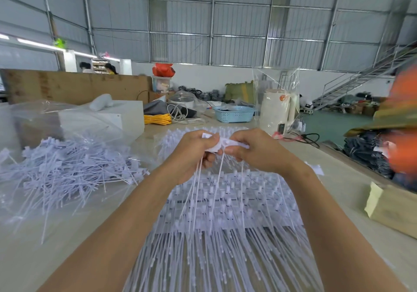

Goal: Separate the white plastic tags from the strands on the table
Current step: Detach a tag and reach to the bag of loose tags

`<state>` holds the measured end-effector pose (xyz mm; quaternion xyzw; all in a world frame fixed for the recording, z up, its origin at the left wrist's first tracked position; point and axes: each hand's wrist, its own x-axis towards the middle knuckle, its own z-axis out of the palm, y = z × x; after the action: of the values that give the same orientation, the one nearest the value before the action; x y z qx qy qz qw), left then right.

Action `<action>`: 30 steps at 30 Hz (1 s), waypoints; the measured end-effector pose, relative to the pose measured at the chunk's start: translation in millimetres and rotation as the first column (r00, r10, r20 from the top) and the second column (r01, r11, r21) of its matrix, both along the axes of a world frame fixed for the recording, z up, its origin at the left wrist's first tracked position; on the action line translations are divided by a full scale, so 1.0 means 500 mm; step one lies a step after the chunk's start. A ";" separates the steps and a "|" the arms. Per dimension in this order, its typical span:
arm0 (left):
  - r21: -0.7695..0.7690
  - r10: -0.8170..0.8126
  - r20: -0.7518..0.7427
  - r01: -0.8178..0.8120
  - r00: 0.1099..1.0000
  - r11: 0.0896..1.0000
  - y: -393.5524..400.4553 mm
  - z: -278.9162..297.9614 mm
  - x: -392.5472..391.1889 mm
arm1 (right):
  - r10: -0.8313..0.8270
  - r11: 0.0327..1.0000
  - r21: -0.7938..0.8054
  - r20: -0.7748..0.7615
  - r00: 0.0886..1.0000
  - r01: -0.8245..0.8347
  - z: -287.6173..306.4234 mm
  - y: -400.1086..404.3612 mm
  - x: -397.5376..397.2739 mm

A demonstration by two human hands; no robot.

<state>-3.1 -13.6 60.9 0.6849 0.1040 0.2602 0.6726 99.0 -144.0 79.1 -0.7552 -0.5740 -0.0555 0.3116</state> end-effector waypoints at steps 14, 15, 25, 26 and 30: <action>0.444 0.359 -0.013 -0.316 0.933 0.838 -0.004 -0.009 0.002 | 0.034 0.999 0.038 0.018 0.999 -0.034 -0.011 0.017 -0.020; 0.422 0.349 -0.037 -0.302 0.936 0.855 -0.003 -0.008 0.000 | 0.019 0.999 0.037 0.052 0.998 -0.021 -0.013 0.019 -0.019; 0.148 0.070 -0.223 -0.037 0.972 0.988 0.006 0.022 -0.030 | 0.046 0.998 0.026 0.211 0.976 -0.053 -0.015 0.024 -0.017; 0.099 0.003 -0.223 0.020 0.975 0.995 0.009 0.027 -0.034 | 0.081 0.995 0.041 0.176 0.981 -0.090 -0.009 0.021 -0.018; -0.056 -0.234 -0.209 0.227 0.949 0.972 0.010 0.037 -0.041 | 0.163 0.974 0.142 0.099 0.982 -0.176 0.007 0.014 -0.033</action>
<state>-23.5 -8.6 79.5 0.7057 0.0993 0.1027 0.6939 82.3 -137.0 82.4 -0.6747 -0.6434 -0.1047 0.3461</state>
